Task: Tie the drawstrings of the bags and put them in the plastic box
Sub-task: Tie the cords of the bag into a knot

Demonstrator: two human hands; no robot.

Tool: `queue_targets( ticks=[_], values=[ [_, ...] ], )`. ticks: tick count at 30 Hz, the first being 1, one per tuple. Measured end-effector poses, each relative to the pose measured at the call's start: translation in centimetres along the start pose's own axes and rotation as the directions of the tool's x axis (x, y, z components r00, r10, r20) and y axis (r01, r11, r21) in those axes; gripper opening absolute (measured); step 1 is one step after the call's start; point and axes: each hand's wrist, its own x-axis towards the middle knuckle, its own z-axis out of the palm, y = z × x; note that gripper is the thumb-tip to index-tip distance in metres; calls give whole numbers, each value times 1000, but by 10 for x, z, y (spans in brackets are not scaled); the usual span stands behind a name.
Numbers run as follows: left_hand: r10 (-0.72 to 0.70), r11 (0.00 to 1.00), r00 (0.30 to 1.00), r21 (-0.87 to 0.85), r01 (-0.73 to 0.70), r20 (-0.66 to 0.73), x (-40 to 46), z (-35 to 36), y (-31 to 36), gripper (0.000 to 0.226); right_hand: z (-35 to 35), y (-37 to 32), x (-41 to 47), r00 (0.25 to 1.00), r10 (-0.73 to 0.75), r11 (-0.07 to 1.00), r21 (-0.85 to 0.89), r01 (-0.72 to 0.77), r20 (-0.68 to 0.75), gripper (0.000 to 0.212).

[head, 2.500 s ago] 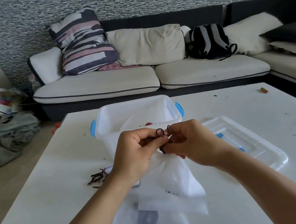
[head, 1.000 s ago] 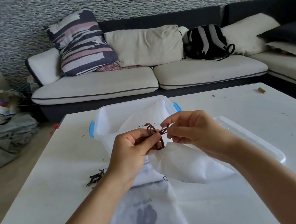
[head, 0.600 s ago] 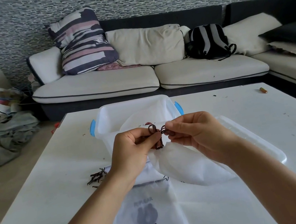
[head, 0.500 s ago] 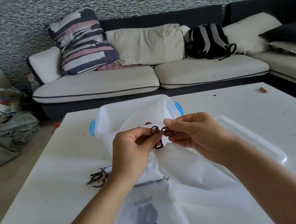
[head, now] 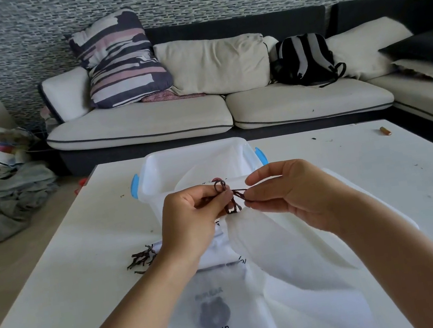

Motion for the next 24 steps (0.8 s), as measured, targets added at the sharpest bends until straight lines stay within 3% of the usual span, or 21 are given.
queue_targets(
  ticks=[5,9,12,16,24],
  values=[
    [-100,994,995,-56,98,-24,-2,3,1,5,2,-4,-3,989,-143,883,-455,115,-28,15],
    [-9,1000,999,21,10,-40,-4,5,0,8,8,1,-2,992,-122,938,-331,104,-34,20],
    [-23,1000,999,-11,23,-48,-5,8,1,6,13,10,0,994,-93,963,-258,73,-64,21],
    [-106,988,994,-111,102,-26,-4,6,2,2,15,17,1,977,-191,928,-341,149,-93,19],
    [-107,973,994,-200,112,38,-6,3,7,4,15,23,4,934,-353,822,-496,281,-55,22]
  ],
)
